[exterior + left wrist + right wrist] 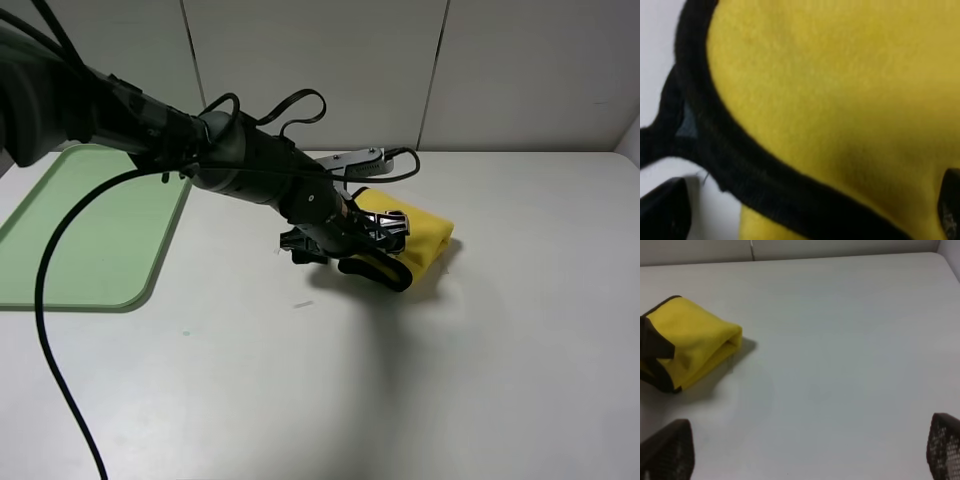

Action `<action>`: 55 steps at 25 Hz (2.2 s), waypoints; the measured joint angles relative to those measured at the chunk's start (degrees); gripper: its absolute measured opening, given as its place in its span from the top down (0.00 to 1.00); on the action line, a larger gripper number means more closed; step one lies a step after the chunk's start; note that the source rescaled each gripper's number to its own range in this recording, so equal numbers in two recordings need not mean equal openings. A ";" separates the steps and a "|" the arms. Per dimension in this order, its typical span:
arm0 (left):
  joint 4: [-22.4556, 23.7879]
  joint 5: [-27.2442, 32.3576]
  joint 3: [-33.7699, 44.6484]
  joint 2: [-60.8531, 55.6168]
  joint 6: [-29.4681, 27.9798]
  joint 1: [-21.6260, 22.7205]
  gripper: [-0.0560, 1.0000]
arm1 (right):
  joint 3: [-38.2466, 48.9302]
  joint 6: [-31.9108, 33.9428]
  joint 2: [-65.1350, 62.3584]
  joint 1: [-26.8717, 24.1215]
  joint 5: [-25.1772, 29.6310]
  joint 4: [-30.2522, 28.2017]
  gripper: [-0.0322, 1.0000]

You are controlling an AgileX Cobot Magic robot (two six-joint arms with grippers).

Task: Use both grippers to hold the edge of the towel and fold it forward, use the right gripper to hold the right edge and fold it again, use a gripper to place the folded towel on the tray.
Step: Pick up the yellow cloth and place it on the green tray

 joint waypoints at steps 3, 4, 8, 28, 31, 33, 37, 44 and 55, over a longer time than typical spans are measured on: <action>0.05 -1.40 0.00 0.38 0.00 0.00 0.03 | 0.00 0.00 0.00 0.00 0.00 0.00 0.00; 0.05 -1.75 -0.06 0.51 0.00 0.00 0.05 | 0.00 0.00 0.00 0.00 0.00 0.00 0.00; 0.42 -3.25 -0.29 1.21 1.01 0.00 0.17 | 0.00 0.00 0.00 0.00 0.00 0.00 0.00; 0.42 -3.64 -0.29 1.88 6.19 0.19 0.91 | 0.00 0.00 0.00 0.00 0.00 0.00 0.00; 0.30 -0.60 -0.29 0.97 6.94 1.54 0.91 | 0.00 0.00 0.00 0.00 0.00 0.00 0.00; 0.30 2.69 -0.29 -0.23 7.93 2.68 0.91 | 0.00 0.00 0.00 0.00 0.00 0.00 0.00; 0.30 9.56 -0.29 -3.21 13.82 4.78 0.91 | 0.00 0.00 0.00 0.00 0.00 0.00 0.00; 0.41 19.32 -0.29 -8.82 25.00 6.09 0.92 | 0.00 0.00 0.00 0.00 -0.05 0.00 0.00; 2.65 29.10 -0.29 -14.83 32.53 9.44 0.92 | 0.00 0.00 0.00 0.00 -0.05 0.00 0.00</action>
